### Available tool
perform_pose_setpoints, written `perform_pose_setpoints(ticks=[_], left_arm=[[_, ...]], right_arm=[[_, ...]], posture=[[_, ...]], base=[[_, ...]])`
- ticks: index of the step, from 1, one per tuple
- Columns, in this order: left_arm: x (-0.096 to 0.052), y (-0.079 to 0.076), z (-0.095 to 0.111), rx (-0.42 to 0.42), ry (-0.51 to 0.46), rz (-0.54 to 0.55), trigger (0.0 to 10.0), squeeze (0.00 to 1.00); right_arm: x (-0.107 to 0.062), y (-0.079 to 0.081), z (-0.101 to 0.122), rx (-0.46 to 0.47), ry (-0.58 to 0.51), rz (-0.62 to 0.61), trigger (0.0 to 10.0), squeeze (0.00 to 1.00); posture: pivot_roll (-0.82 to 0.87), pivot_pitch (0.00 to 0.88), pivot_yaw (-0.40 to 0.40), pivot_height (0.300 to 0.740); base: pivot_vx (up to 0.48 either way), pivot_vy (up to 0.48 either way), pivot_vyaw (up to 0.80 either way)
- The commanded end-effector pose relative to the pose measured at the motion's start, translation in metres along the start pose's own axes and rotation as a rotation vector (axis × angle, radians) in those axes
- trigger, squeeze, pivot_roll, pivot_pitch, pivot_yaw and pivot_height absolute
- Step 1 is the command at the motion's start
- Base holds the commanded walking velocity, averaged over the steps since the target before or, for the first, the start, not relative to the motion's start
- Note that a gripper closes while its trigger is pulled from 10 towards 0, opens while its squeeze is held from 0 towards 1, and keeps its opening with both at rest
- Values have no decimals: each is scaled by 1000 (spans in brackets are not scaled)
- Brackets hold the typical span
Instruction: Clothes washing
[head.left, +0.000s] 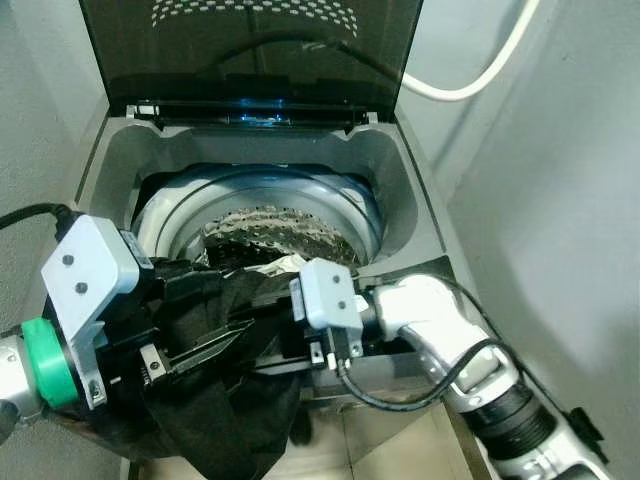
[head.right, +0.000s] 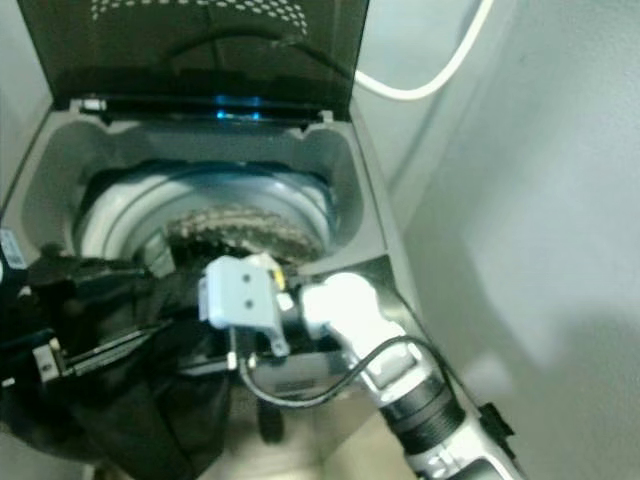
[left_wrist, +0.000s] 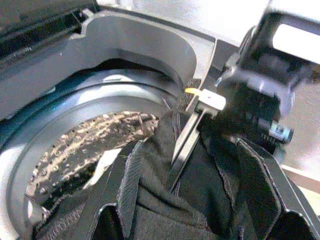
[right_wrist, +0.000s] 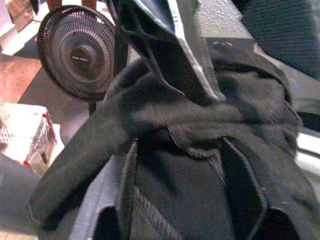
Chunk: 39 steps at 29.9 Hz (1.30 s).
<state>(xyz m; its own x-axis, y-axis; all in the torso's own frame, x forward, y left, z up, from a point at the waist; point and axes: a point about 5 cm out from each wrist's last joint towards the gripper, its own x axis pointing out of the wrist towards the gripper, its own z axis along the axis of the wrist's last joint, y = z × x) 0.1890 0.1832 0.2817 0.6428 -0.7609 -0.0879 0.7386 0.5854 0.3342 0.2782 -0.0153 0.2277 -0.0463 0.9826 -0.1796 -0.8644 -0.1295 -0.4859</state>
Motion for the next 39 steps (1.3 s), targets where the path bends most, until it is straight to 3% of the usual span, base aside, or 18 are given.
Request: perform_pose_setpoints(ticks=[1,13,14,23,24,26,27,32,39], left_arm=[[1,-2,0,14,6,-17,10000,0],[3,-2,-1,15,-1,-17,10000,0],[3,-2,-1,14,-1,-18,10000,0],[4,-3,-1,11,-5,-17,10000,0],[4,-3,-2,9,-6,-16,10000,0],[4,-3,-2,9,-6,-16,10000,0],[4,-3,-2,8,-6,-14,10000,0],[4,-4,-3,6,-5,-9,10000,0],[5,-4,-3,0,-6,-9,10000,0]], right_arm=[[4,7,-17,54,65,8,10000,1000],[10,8,-28,1,158,-21,10000,1000],[10,10,-32,3,173,-12,10000,0],[13,7,-40,-5,220,-61,9686,0],[14,4,-42,-21,241,-102,4941,0],[14,4,-42,-21,241,-102,4941,0],[16,-1,-45,-47,269,-163,0,0],[18,-7,-47,-78,294,-253,0,0],[19,-5,-49,-56,282,-250,0,0]], posture=[[178,126,-29,740],[173,122,-30,740],[171,123,-30,740],[169,128,-34,740],[169,128,-34,740],[169,128,-34,740],[170,131,-37,740],[171,134,-38,740],[163,144,-40,740]], base=[[0,0,0],[0,0,0],[0,0,0],[0,0,0],[0,0,0],[0,0,0],[0,0,0],[0,0,0],[0,0,0]])
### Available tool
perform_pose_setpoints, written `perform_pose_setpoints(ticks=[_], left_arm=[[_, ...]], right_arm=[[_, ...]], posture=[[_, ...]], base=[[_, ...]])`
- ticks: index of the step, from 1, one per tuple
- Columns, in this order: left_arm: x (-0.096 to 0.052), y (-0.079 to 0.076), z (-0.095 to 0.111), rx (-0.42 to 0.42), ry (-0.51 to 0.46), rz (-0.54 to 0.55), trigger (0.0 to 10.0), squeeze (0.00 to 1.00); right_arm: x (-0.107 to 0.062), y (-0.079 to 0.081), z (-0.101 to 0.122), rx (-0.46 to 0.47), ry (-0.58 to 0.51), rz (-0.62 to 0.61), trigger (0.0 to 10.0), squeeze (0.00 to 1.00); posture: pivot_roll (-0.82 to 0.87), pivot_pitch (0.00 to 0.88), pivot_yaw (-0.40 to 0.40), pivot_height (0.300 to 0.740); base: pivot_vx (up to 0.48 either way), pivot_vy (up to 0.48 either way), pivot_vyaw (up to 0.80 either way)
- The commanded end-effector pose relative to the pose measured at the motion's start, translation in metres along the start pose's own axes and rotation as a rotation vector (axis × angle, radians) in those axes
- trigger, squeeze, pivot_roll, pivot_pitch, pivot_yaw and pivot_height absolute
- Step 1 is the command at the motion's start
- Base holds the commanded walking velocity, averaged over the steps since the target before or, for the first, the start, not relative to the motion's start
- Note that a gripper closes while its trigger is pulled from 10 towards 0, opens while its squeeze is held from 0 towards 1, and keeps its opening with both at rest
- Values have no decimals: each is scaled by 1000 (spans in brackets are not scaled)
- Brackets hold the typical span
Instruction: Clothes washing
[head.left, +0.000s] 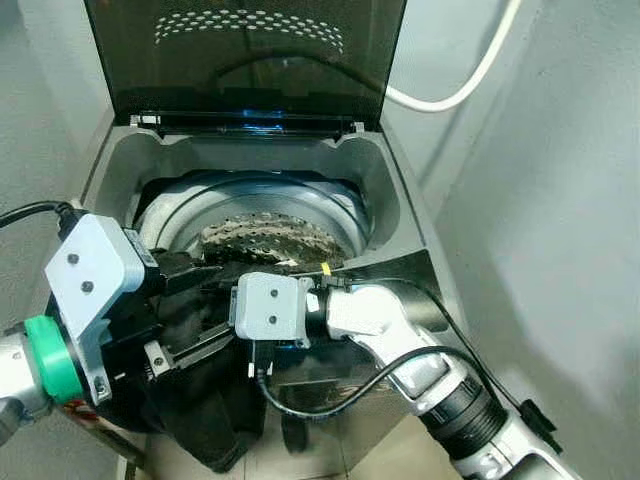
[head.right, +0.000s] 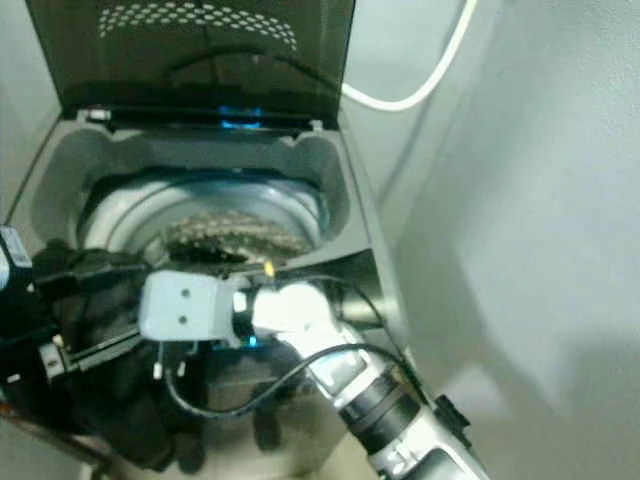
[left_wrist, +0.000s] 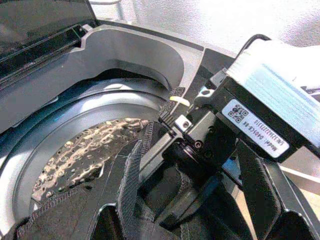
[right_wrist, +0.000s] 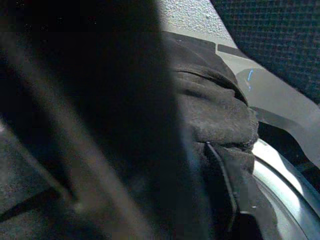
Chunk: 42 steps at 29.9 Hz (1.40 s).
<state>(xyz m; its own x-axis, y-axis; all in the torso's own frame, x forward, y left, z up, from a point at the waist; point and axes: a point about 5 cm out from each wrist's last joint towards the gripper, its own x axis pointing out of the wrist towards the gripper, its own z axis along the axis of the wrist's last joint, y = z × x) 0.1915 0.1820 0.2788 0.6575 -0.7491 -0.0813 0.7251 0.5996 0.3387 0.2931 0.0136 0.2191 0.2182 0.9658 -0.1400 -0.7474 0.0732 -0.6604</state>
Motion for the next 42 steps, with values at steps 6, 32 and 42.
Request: perform_pose_setpoints(ticks=[6,32,42], left_arm=[[3,-5,-2,-10,-7,-29,10000,0],[8,-3,0,-3,-39,-6,10000,0],[7,-4,-1,-4,-43,16,10000,0]], right_arm=[[-9,12,-31,208,95,7,0,0],[-23,-110,-26,280,106,-964,10000,0],[-43,-118,5,273,-196,-936,10000,0]], posture=[[162,148,-43,740],[169,153,-50,740],[167,149,-49,740]], base=[[0,0,0],[0,0,0],[0,0,0]])
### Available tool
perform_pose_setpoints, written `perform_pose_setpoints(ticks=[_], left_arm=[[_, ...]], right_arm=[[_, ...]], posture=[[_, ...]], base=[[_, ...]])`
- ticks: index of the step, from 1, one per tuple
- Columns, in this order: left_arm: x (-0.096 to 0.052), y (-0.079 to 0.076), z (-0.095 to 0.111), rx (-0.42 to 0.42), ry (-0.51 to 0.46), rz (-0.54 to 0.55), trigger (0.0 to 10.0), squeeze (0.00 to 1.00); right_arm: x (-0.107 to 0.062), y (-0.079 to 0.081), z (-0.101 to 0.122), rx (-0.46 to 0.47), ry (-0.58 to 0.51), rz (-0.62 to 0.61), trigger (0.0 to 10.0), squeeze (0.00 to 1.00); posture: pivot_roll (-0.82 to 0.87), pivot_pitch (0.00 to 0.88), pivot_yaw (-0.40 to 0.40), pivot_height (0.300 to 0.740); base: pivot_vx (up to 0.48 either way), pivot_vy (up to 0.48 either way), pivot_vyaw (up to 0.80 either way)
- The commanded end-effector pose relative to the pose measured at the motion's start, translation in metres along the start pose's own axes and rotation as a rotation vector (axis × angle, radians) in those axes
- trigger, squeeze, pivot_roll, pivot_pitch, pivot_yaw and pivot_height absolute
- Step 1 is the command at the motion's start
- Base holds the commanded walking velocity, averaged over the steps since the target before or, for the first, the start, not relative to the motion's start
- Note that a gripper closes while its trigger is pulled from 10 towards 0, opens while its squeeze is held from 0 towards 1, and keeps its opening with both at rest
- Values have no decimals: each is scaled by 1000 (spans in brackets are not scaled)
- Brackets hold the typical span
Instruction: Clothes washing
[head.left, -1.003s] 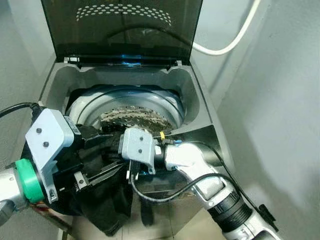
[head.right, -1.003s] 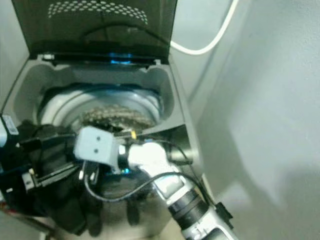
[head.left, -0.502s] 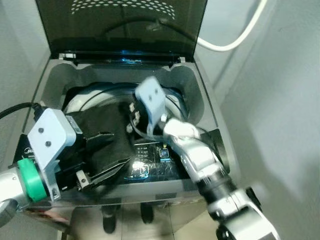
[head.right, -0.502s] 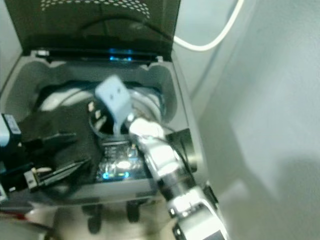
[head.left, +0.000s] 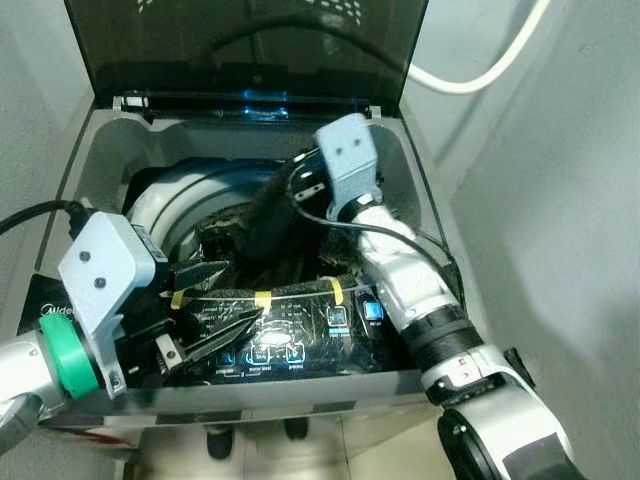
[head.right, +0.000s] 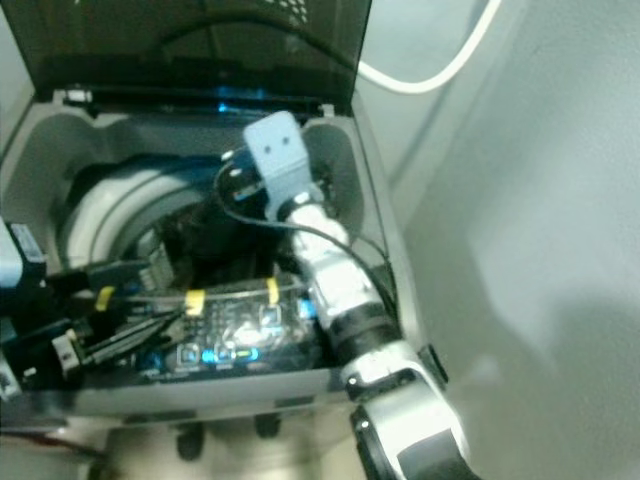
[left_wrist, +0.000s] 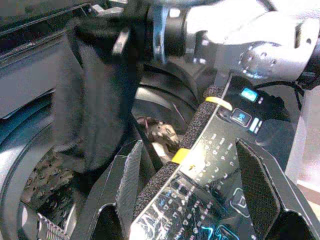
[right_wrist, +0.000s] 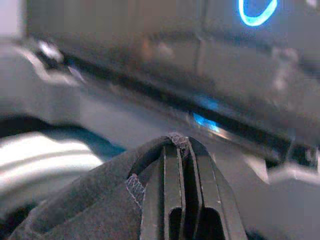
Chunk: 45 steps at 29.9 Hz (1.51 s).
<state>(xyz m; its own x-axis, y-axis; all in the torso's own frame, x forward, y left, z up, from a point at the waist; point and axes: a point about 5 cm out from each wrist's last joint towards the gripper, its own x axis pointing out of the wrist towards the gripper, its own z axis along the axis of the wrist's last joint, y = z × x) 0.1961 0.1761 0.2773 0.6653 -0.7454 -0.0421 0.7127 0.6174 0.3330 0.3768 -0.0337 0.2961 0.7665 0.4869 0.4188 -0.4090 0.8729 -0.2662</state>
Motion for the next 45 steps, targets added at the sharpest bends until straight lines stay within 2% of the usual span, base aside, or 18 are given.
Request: perform_pose_setpoints(ticks=[1,4,5,10,11,13,14,15,21,25,30,32,33,34,36,37,40,45], left_arm=[[0,-2,0,4,-9,-5,10000,0],[0,-2,-1,4,-9,-5,10000,0],[1,-1,-1,4,-12,-8,10000,0],[3,0,-1,7,-15,-16,10000,0],[4,1,-1,9,-17,-19,10000,0],[4,1,-1,9,-17,-19,10000,0],[5,2,-1,10,-18,-21,10000,0],[5,2,-1,10,-18,-21,10000,0],[5,3,-1,13,-20,-15,10000,0],[8,8,1,17,-52,53,10000,0],[12,14,2,12,-84,108,10000,0],[19,25,4,22,-121,208,10000,0],[19,25,4,22,-121,208,10000,0],[24,32,4,31,-142,293,10000,0],[31,43,3,51,-168,432,10000,0],[31,43,3,51,-168,432,10000,0],[43,58,1,64,-216,630,10000,0],[59,66,-2,30,-251,674,10000,0]], right_arm=[[-4,-2,20,68,-142,50,10000,0],[-5,-3,24,80,-173,52,10000,0],[-7,-4,29,89,-196,74,10000,1000],[-13,-2,34,51,-205,199,10000,1000],[-18,1,33,5,-187,289,10000,1000],[-18,1,33,5,-187,289,10000,1000],[-25,3,29,-35,-166,378,10000,1000],[-30,3,26,-87,-151,436,10000,0],[-42,0,18,-114,-104,539,10000,0],[-66,-7,10,-7,-59,600,10000,0],[-67,-10,10,64,-70,513,10000,0],[-57,-22,10,139,-105,269,10000,0],[-57,-22,10,139,-105,269,10000,0],[-55,-29,6,201,-105,99,10000,0],[-58,-37,-5,270,-91,-123,10000,0],[-58,-37,-5,270,-91,-123,10000,0],[-74,-39,-21,235,-84,-293,10000,0],[-81,-37,-23,224,-102,-316,10000,0]], posture=[[162,146,-44,740],[162,146,-44,740],[158,144,-40,740],[149,134,-30,740],[148,130,-26,740],[148,130,-26,740],[148,127,-25,740],[150,126,-24,740],[154,122,-24,740],[155,124,-25,740],[151,124,-24,740],[151,124,-25,740],[151,124,-25,740],[148,125,-24,740],[146,123,-21,740],[146,123,-21,740],[138,115,-11,740],[120,103,-5,740]], base=[[0,0,0],[0,0,0],[0,0,0],[0,0,0],[0,0,0],[0,0,0],[0,0,0],[0,0,0],[0,0,0],[0,0,0],[0,0,0],[0,0,0],[0,0,0],[0,0,0],[0,0,0],[0,0,0],[0,0,0],[0,0,0]])
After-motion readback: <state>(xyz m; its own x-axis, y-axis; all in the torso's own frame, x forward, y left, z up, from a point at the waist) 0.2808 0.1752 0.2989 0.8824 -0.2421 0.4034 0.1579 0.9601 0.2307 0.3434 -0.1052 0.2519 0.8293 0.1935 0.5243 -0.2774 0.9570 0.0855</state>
